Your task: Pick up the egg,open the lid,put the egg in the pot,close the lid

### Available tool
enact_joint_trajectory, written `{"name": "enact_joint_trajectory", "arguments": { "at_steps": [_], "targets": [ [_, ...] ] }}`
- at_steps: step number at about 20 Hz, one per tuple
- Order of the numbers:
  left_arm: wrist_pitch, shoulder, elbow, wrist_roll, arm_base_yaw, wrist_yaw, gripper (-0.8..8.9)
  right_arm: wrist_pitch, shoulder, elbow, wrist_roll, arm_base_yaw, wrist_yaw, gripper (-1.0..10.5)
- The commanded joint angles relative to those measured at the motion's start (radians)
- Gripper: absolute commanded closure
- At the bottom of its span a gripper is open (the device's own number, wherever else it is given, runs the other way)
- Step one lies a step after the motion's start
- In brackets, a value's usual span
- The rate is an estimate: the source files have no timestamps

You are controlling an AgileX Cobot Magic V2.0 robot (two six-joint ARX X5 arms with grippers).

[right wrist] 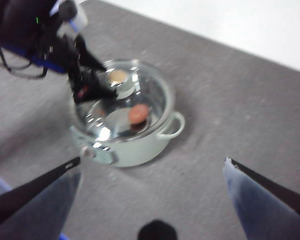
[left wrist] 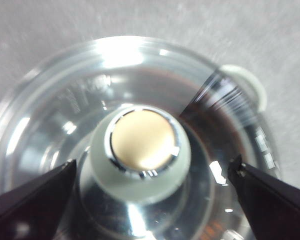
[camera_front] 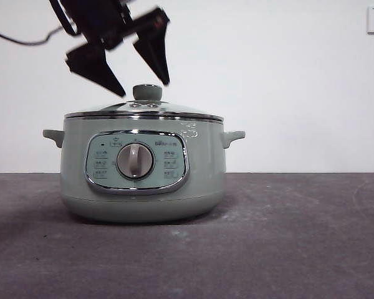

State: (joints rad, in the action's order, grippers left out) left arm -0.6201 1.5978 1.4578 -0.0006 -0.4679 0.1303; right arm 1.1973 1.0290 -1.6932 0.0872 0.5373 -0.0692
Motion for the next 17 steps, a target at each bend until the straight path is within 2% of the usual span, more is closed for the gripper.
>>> {"name": "enact_joint_trajectory", "arguments": {
  "at_steps": [1,6,10,13,14,15,16,17],
  "targets": [
    [-0.031,-0.074,-0.01,-0.004,-0.002,0.004,2.51,0.018,0.002,0.001,-0.019,0.0,-0.054,4.7],
    [-0.15,-0.216,-0.01,-0.005,-0.003,0.024,2.51,0.073,0.011,0.001,-0.03,0.0,-0.139,4.7],
    [-0.306,-0.392,-0.01,-0.004,-0.003,0.145,2.52,0.154,0.035,0.001,-0.03,0.0,-0.143,4.7],
    [-0.401,-0.489,-0.01,-0.004,-0.003,0.193,2.6,0.174,0.053,0.001,-0.03,0.001,-0.143,4.8],
    [-0.429,-0.511,-0.01,-0.003,-0.003,0.2,3.27,0.174,0.056,0.001,-0.03,0.001,-0.143,4.8],
    [-0.46,-0.529,-0.01,-0.003,-0.003,0.212,4.83,0.174,0.058,0.001,-0.031,0.0,-0.143,5.7],
    [-0.484,-0.542,-0.01,-0.002,-0.003,0.22,6.51,0.174,0.061,0.001,-0.03,0.001,-0.143,7.2],
    [-0.506,-0.552,-0.01,0.013,-0.003,0.222,8.42,0.174,0.064,0.001,-0.029,0.0,-0.143,9.3]
  ]
}}
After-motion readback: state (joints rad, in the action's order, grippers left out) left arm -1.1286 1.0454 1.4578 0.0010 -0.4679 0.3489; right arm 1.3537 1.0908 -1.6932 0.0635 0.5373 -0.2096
